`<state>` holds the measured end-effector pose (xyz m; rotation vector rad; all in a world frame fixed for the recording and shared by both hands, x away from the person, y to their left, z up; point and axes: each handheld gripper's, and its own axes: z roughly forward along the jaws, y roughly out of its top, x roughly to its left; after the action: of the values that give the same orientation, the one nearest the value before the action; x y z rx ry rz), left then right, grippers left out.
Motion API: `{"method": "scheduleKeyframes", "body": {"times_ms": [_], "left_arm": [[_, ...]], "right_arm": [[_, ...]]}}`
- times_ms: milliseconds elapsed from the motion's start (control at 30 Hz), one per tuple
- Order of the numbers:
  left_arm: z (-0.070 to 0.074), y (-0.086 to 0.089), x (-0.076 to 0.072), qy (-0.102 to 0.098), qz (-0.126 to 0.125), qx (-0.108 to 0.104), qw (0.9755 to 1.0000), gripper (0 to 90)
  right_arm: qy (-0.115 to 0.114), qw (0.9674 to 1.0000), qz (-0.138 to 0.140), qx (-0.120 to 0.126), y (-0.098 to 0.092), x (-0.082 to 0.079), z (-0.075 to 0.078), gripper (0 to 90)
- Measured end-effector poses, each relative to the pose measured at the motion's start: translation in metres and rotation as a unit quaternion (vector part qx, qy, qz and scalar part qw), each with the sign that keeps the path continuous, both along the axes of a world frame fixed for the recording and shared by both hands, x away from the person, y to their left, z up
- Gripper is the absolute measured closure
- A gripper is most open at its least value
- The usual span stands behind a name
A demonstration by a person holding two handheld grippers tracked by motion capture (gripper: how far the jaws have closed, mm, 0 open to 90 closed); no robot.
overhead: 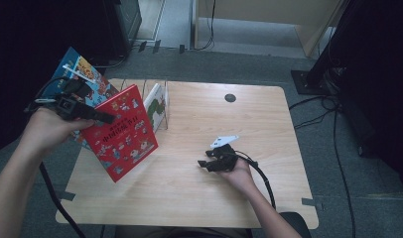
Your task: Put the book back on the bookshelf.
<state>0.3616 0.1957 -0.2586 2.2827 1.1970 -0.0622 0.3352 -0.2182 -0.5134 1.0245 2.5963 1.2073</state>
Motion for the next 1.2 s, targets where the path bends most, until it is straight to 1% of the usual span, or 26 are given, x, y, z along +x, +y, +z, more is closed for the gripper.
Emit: {"method": "scheduleKeyframes", "body": {"times_ms": [67, 133, 167, 267, 333, 367, 400, 533, 600, 733, 867, 933, 967, 1133, 1200], "left_arm": [[0.000, 0.008, 0.000, 0.000, 0.012, 0.000, 0.9999, 80.1], [-0.001, 0.014, 0.001, 0.000, 0.025, 0.000, 0.9997, 80.0], [-0.002, 0.017, 0.002, 0.002, 0.031, 0.000, 0.9995, 80.1], [-0.003, 0.024, 0.005, 0.004, 0.048, 0.000, 0.9988, 80.1], [-0.002, 0.028, 0.007, 0.005, 0.057, 0.002, 0.9984, 80.1], [-0.001, 0.030, 0.007, 0.005, 0.059, 0.003, 0.9983, 80.1], [0.000, 0.031, 0.007, 0.005, 0.059, 0.006, 0.9982, 80.0], [0.006, 0.039, 0.006, 0.006, 0.066, 0.009, 0.9977, 80.1], [0.008, 0.044, 0.006, 0.005, 0.074, 0.012, 0.9972, 80.1], [0.005, 0.051, 0.008, 0.003, 0.087, 0.015, 0.9961, 80.1], [0.001, 0.053, 0.016, 0.006, 0.097, 0.020, 0.9951, 80.1], [-0.001, 0.053, 0.021, 0.004, 0.099, 0.022, 0.9948, 80.1], [-0.003, 0.053, 0.023, 0.002, 0.101, 0.022, 0.9946, 80.0], [-0.010, 0.046, 0.035, 0.005, 0.105, 0.022, 0.9942, 80.1], [-0.012, 0.044, 0.040, 0.008, 0.111, 0.022, 0.9936, 80.1]], "right_arm": [[-0.003, 1.0000, -0.006, 0.004, -0.001, 0.000, -0.001, 44.2], [-0.018, 0.9998, -0.001, 0.006, 0.000, -0.001, -0.003, 43.0], [-0.027, 0.9996, 0.002, 0.002, 0.000, -0.002, -0.004, 42.7], [-0.040, 0.9991, 0.002, -0.010, 0.004, -0.005, -0.004, 41.1], [-0.062, 0.9978, 0.007, -0.023, 0.006, -0.008, -0.006, 40.6], [-0.076, 0.9966, 0.010, -0.031, 0.008, -0.010, -0.007, 39.6], [-0.079, 0.9964, 0.010, -0.029, 0.009, -0.011, -0.008, 38.1], [-0.081, 0.9963, 0.009, -0.027, 0.010, -0.011, -0.009, 37.6], [-0.081, 0.9963, 0.009, -0.027, 0.010, -0.011, -0.009, 37.5], [-0.080, 0.9964, 0.006, -0.028, 0.011, -0.012, -0.009, 36.6], [-0.079, 0.9965, 0.003, -0.028, 0.012, -0.012, -0.009, 36.4], [-0.079, 0.9965, 0.003, -0.028, 0.012, -0.012, -0.009, 36.4], [-0.079, 0.9965, 0.003, -0.028, 0.012, -0.012, -0.009, 36.4], [-0.079, 0.9964, 0.002, -0.028, 0.012, -0.013, -0.009, 36.4], [-0.080, 0.9964, 0.001, -0.028, 0.012, -0.013, -0.009, 36.4]]}}
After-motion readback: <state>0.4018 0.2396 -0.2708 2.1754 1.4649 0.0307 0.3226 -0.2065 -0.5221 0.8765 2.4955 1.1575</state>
